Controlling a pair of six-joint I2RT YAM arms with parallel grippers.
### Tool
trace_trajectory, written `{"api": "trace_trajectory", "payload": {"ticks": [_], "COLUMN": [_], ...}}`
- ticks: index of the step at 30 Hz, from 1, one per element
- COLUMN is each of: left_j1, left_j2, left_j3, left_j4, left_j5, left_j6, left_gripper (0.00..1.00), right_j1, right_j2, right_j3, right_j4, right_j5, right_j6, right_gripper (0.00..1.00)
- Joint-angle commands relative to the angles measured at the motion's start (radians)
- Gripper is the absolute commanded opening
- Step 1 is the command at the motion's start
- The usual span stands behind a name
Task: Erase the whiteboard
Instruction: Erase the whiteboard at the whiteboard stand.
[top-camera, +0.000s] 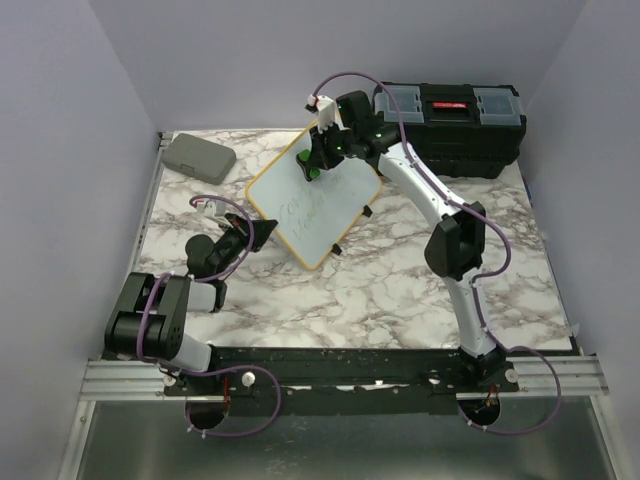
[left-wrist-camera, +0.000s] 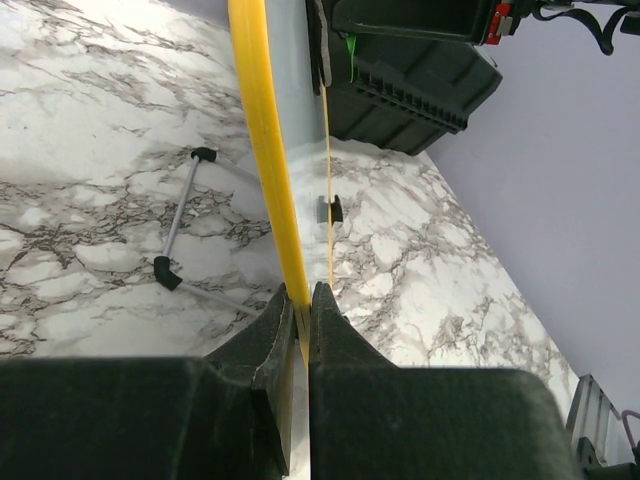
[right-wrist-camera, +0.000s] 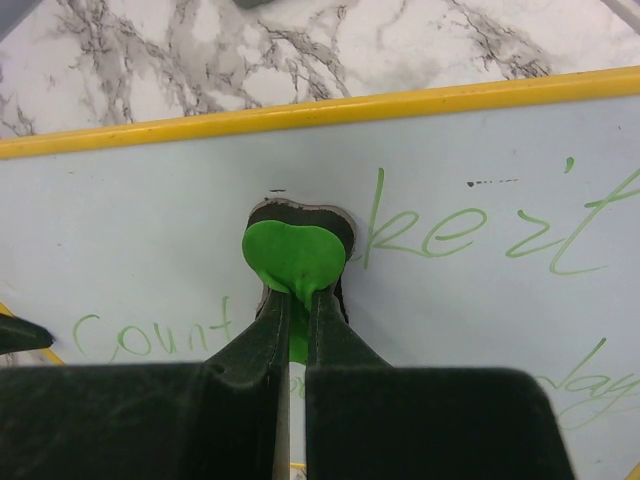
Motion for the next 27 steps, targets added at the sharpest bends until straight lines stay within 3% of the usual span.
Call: {"api": "trace_trajectory", "payload": {"ticks": [1, 7, 13, 24, 27], "left_j1": [-0.017, -0.009, -0.002, -0.001, 0.001], "left_j2": [-0.014, -0.018, -0.017, -0.007, -0.005], "left_j3": [0.011, 0.013, 0.019, 0.012, 0.002], "left_j4": [-0.062, -0.066, -0.059, 0.029, 0.078], "left_j5": [0.111, 0.108, 0.106, 0.045, 0.014], "left_j6": [0.095, 0.095, 0.077, -0.021, -0.046], "left_gripper": [0.0, 0.0, 0.0, 0.44, 0.47], "right_j1": [-0.011, -0.029, -0.032, -0.051, -0.055], "right_j2": [0.047, -0.035, -0.219, -0.296, -0.309], "right_j3": [0.009, -0.139, -0.357, -0.389, -0.414], "right_j4": [0.053, 0.049, 0.207, 0.242, 0.256], "right_j5": [0.061, -0.012, -0.176, -0.217, -0.22], "right_j6": [0.018, -0.04, -0.062, -0.016, -0.009], "right_gripper": [0.01, 0.01, 0.01, 0.01, 0.01]}}
